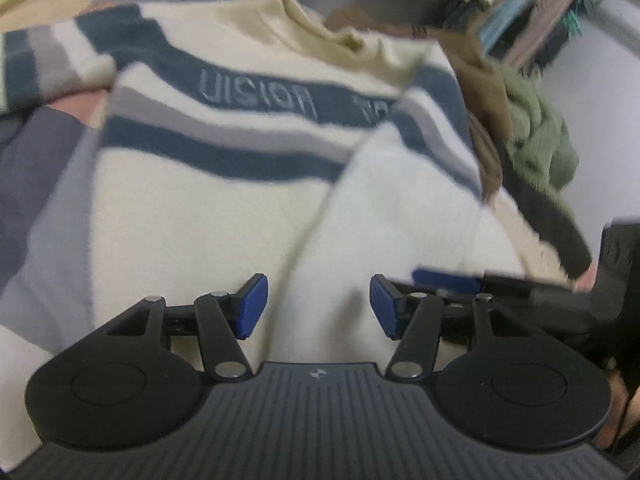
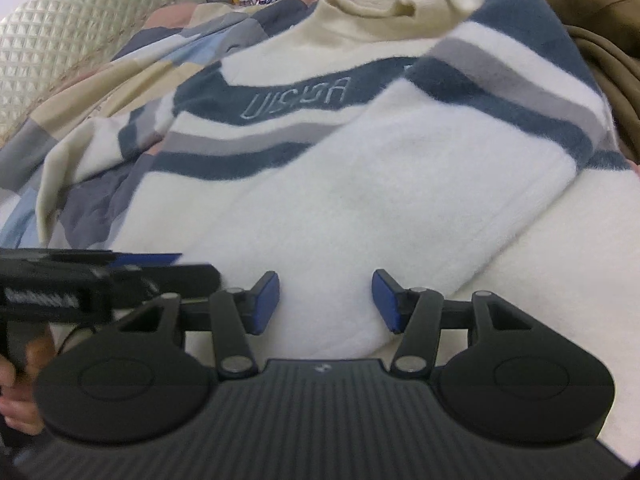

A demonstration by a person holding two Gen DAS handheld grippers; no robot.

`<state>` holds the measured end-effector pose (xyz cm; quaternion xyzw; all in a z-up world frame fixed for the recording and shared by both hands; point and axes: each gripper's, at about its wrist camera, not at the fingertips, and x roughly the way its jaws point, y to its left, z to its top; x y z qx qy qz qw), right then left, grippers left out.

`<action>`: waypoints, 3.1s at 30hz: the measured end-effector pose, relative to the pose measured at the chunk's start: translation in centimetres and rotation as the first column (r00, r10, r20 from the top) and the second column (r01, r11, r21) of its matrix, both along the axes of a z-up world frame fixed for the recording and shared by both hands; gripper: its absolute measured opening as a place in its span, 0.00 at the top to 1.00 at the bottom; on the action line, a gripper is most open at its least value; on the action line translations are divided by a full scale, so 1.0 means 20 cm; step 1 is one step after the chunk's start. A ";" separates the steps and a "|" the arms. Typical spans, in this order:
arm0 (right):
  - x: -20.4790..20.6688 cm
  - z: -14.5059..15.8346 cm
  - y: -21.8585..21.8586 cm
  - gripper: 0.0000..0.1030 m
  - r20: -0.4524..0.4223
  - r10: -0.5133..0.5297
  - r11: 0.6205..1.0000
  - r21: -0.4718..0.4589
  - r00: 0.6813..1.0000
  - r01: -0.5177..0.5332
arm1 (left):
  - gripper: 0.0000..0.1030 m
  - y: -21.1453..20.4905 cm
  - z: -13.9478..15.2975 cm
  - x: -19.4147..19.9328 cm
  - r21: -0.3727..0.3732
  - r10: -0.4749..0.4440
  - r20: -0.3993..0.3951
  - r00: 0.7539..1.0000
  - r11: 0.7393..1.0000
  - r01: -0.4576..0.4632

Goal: Fold large clothes

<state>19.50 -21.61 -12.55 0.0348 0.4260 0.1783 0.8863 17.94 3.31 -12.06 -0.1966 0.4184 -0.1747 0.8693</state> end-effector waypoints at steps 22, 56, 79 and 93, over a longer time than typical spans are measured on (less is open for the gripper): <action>-0.04 0.06 -0.02 0.47 0.041 -0.041 0.999 -0.016 0.998 0.042 | 0.32 0.82 0.28 -0.08 0.058 0.538 0.175 0.825 0.831 -0.554; 0.04 0.12 -0.09 0.29 0.076 -0.115 0.993 0.026 0.991 0.113 | 0.93 1.04 0.52 -0.08 0.410 0.444 0.222 0.868 0.765 -0.496; -0.28 0.34 -0.64 0.29 0.153 -0.369 0.893 0.332 0.917 0.304 | 0.93 -0.72 0.99 -0.24 0.325 -0.115 0.249 0.962 0.945 0.029; -0.25 0.20 -0.91 0.27 0.000 -0.486 0.769 0.477 0.874 0.427 | 0.92 -0.99 0.49 0.06 0.327 -0.138 0.105 0.985 0.940 0.097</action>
